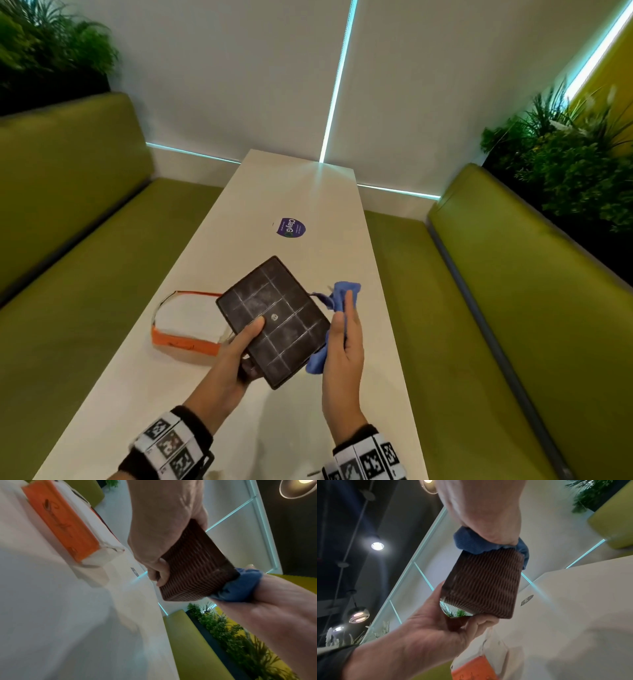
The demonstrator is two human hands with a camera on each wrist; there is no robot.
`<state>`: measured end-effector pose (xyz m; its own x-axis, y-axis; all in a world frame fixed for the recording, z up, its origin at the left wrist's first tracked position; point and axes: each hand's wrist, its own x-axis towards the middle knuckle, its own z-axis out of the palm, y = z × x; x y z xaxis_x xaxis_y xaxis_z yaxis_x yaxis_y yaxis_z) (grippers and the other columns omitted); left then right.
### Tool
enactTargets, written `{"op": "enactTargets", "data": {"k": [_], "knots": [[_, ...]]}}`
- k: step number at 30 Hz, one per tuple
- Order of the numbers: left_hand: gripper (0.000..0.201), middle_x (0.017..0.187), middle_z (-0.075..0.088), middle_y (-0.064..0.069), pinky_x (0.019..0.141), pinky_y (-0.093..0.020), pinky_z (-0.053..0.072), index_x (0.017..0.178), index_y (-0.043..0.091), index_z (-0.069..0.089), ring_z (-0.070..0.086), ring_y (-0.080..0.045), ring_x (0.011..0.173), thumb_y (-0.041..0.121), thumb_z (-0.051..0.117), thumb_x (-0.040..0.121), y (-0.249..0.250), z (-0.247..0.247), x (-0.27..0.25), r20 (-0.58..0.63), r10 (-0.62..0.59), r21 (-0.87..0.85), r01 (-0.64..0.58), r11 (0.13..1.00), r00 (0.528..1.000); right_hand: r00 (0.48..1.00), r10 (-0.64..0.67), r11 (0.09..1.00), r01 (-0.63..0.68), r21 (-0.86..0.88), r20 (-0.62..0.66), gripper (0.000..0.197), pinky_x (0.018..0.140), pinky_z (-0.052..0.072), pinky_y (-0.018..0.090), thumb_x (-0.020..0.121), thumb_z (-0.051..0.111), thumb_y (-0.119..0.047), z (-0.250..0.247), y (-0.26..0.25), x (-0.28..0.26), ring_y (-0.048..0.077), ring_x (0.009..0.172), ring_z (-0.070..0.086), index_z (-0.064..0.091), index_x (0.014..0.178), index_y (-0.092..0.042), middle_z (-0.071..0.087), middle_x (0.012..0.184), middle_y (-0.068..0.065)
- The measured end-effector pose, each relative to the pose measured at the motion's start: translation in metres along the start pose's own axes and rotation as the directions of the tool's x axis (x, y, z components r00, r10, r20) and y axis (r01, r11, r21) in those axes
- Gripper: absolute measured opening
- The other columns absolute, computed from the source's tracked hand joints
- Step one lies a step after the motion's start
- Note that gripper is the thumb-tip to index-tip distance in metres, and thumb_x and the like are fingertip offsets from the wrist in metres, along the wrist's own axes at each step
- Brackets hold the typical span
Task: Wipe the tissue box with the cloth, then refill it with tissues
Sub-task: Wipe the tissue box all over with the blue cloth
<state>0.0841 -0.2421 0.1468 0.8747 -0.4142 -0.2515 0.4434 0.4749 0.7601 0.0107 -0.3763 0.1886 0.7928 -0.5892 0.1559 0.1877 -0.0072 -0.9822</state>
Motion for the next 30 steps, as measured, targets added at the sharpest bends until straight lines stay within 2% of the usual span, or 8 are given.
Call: {"op": "enactTargets", "data": {"k": [5, 9, 16, 19, 22, 25, 28, 30], "knots": [[0.034, 0.114, 0.072, -0.012, 0.089, -0.044, 0.056, 0.124, 0.021, 0.061, 0.070, -0.029, 0.104, 0.037, 0.057, 0.094, 0.002, 0.027, -0.010, -0.046, -0.011, -0.091, 0.007, 0.996, 0.999, 0.996, -0.010, 0.999, 0.006, 0.050, 0.086, 0.055, 0.116, 0.030, 0.028, 0.093, 0.047, -0.045, 0.019, 0.001, -0.012, -0.005, 0.142, 0.024, 0.025, 0.142, -0.056, 0.025, 0.151, -0.033], [0.038, 0.114, 0.071, -0.017, 0.093, -0.046, 0.053, 0.124, 0.016, 0.062, 0.070, -0.032, 0.103, 0.037, 0.059, 0.093, 0.004, 0.031, -0.009, -0.066, -0.017, -0.093, 0.011, 0.996, 0.998, 0.988, 0.061, 0.992, -0.075, 0.098, 0.145, 0.071, 0.119, 0.027, 0.045, 0.084, 0.059, -0.059, 0.016, 0.015, -0.011, 0.005, 0.144, 0.028, 0.020, 0.143, -0.058, 0.026, 0.155, -0.024], [0.055, 0.121, 0.070, -0.008, 0.104, -0.047, 0.045, 0.122, 0.022, 0.061, 0.066, -0.028, 0.111, 0.056, 0.061, 0.078, -0.006, 0.028, -0.010, -0.012, -0.055, 0.101, 0.055, 0.993, 0.998, 0.934, 0.257, 0.932, -0.308, 0.193, 0.247, 0.072, 0.109, 0.040, 0.051, 0.081, 0.074, -0.033, -0.014, 0.024, 0.018, 0.020, 0.129, 0.053, 0.036, 0.141, -0.044, 0.052, 0.142, -0.005], [0.107, 0.134, 0.059, 0.004, 0.096, -0.039, 0.042, 0.137, 0.032, 0.040, 0.060, -0.018, 0.120, 0.078, 0.072, 0.046, -0.011, 0.002, -0.007, 0.086, -0.070, 0.369, 0.034, 0.929, 0.994, 0.890, 0.317, 0.890, -0.399, 0.222, 0.329, 0.055, 0.107, 0.039, 0.056, 0.090, 0.063, -0.031, -0.032, 0.021, 0.026, 0.028, 0.125, 0.056, 0.042, 0.140, -0.034, 0.059, 0.136, 0.005], [0.154, 0.156, 0.027, 0.005, 0.105, -0.041, 0.041, 0.150, 0.044, -0.010, 0.043, -0.018, 0.134, 0.063, 0.090, 0.034, -0.007, -0.034, -0.002, 0.100, -0.121, 0.575, 0.041, 0.817, 0.988, 0.790, 0.461, 0.796, -0.570, 0.204, 0.405, 0.057, 0.101, 0.042, 0.054, 0.085, 0.064, -0.036, -0.056, 0.025, 0.036, 0.028, 0.120, 0.060, 0.047, 0.138, -0.027, 0.062, 0.133, 0.007], [0.163, 0.161, -0.001, 0.012, 0.115, -0.038, 0.030, 0.134, 0.053, -0.037, 0.020, -0.007, 0.142, 0.051, 0.095, 0.038, 0.002, -0.053, 0.002, 0.142, -0.132, 0.759, -0.022, 0.651, 0.981, 0.678, 0.600, 0.721, -0.688, 0.080, 0.424, 0.090, 0.092, 0.050, 0.050, 0.059, 0.086, -0.046, -0.072, 0.037, 0.040, 0.026, 0.113, 0.064, 0.048, 0.137, -0.023, 0.065, 0.129, 0.006], [0.161, 0.160, -0.011, 0.015, 0.122, -0.043, 0.017, 0.127, 0.063, -0.038, 0.003, -0.008, 0.148, 0.040, 0.097, 0.043, 0.002, -0.056, 0.007, 0.261, -0.138, 0.809, -0.138, 0.572, 0.956, 0.620, 0.646, 0.692, -0.722, 0.003, 0.446, 0.058, 0.073, 0.059, 0.041, 0.071, 0.074, -0.038, -0.073, 0.041, 0.037, 0.023, 0.097, 0.072, 0.055, 0.124, -0.026, 0.073, 0.113, 0.004], [0.161, 0.161, -0.005, 0.015, 0.122, -0.045, 0.019, 0.129, 0.062, -0.037, 0.006, -0.011, 0.150, 0.033, 0.098, 0.046, -0.002, -0.062, 0.011, 0.312, -0.164, 0.799, -0.165, 0.578, 0.936, 0.599, 0.669, 0.678, -0.734, -0.032, 0.441, 0.040, 0.068, 0.059, 0.039, 0.078, 0.061, -0.033, -0.071, 0.042, 0.035, 0.021, 0.092, 0.073, 0.056, 0.117, -0.029, 0.075, 0.107, 0.002]]}}
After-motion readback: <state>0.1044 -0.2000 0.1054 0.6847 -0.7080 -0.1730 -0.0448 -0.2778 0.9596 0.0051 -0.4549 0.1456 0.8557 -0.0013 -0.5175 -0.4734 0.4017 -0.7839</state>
